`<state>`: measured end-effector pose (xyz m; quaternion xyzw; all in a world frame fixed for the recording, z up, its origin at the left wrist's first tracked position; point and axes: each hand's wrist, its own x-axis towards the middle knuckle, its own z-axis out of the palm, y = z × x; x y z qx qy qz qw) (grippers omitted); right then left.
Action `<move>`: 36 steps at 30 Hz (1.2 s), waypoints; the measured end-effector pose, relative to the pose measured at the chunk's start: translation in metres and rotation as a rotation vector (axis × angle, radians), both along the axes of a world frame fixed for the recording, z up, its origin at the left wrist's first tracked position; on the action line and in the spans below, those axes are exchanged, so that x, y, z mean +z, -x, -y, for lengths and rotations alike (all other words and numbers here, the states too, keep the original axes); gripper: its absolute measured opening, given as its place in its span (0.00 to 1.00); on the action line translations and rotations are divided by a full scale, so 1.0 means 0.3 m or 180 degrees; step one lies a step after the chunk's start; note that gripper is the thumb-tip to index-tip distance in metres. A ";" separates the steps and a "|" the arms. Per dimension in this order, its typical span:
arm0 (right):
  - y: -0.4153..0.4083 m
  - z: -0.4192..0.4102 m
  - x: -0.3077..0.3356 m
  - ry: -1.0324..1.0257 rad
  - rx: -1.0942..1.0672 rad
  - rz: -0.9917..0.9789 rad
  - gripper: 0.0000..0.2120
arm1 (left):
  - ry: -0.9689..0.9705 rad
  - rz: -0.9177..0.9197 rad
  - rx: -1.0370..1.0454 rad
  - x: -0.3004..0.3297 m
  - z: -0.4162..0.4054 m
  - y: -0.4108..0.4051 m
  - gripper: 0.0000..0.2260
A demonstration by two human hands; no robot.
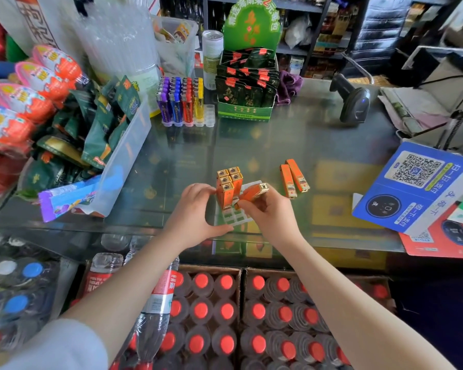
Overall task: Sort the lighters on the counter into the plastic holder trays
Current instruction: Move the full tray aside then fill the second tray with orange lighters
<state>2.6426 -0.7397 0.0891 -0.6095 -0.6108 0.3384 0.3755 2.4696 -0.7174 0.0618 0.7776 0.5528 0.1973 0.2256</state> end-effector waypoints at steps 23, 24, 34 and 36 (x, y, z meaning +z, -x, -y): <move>0.008 0.020 0.060 0.0608 -0.0117 -0.0557 0.11 | 0.0031 -0.0092 0.0002 0.022 0.011 0.042 0.33; 0.016 0.016 0.053 0.0379 -0.0123 -0.0197 0.12 | 0.0036 -0.0075 0.0006 0.022 0.008 0.043 0.33; 0.027 -0.018 0.004 -0.0614 0.0253 0.0518 0.05 | 0.0081 -0.0014 -0.0090 0.017 -0.015 0.052 0.33; 0.025 -0.024 0.006 -0.0621 0.0312 0.0531 0.05 | 0.0101 0.0008 -0.0134 0.021 -0.019 0.053 0.33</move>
